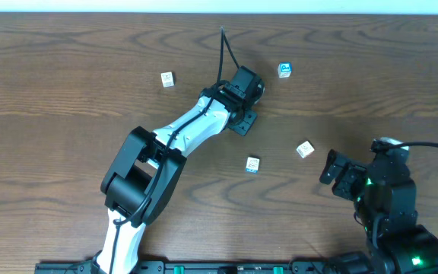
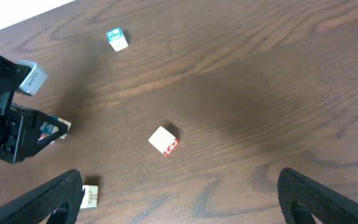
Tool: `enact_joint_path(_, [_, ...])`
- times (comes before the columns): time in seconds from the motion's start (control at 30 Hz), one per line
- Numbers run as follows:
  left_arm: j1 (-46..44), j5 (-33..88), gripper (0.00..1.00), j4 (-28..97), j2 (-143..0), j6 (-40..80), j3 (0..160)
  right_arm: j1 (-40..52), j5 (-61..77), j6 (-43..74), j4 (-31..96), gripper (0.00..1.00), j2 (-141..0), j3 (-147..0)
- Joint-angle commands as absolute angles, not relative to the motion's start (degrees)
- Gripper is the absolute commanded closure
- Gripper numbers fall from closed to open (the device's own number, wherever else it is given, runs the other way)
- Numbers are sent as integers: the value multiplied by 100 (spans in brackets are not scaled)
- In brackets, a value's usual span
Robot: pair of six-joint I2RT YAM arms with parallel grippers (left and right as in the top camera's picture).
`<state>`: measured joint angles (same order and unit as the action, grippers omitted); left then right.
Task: Spell out Ai2
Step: 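Lower the '2' block beside the 'I' block and open the left gripper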
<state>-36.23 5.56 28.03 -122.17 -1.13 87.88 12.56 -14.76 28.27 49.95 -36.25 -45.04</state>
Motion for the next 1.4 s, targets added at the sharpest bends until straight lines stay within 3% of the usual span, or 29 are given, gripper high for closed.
enact_joint_path(0.0, [-3605,447,89,2786,-12258,95,8908,1164,-1494,2912,4998,1,-3601,-4477])
enact_joint_path(0.3, [-3605,449,84,2825,-12258,548,8908,1164,-1494,2912,4995,1,-3601,-4477])
enact_joint_path(0.77, [-3605,119,93,2899,-12258,1406,8908,1164,-1496,2910,4998,1,-3601,-4477])
enact_joint_path(1.13, [-3651,110,87,2961,-12258,1441,8908,1164,-1494,2912,4998,1,-3601,-4477])
enact_joint_path(1.37, [-3760,108,58,2961,-12258,1437,8908,1164,-1494,2912,4998,1,-3601,-4477])
